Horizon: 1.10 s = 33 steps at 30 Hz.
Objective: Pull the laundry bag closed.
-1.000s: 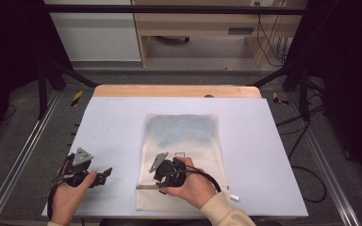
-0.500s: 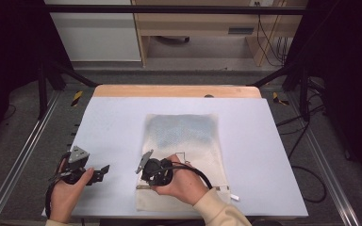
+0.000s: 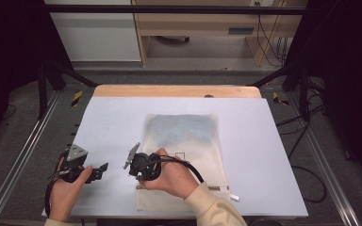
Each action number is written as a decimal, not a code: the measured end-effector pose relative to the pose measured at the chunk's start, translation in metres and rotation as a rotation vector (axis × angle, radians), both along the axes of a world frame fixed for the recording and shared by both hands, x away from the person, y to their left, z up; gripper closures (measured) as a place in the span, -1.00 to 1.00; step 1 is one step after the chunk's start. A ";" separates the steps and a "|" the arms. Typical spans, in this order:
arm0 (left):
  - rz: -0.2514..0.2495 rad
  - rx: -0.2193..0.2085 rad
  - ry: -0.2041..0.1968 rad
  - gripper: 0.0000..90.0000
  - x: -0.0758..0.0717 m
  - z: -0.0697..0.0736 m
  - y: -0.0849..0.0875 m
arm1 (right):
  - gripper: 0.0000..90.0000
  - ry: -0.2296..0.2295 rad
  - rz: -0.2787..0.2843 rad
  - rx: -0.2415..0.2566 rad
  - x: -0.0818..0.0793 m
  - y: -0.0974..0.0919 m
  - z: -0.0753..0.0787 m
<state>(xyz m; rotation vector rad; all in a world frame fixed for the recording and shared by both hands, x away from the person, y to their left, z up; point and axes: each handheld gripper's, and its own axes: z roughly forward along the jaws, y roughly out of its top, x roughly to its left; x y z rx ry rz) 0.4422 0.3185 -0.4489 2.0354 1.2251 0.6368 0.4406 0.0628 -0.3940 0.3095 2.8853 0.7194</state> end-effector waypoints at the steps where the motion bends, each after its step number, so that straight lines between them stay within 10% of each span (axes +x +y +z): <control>1: 0.000 0.003 0.002 -0.81 0.000 0.000 0.000 | 0.61 -0.003 0.005 -0.011 0.000 0.001 -0.002; 33: -0.010 0.027 0.036 -0.79 -0.004 -0.003 0.001 | 0.70 0.068 0.058 -0.100 -0.003 0.019 -0.038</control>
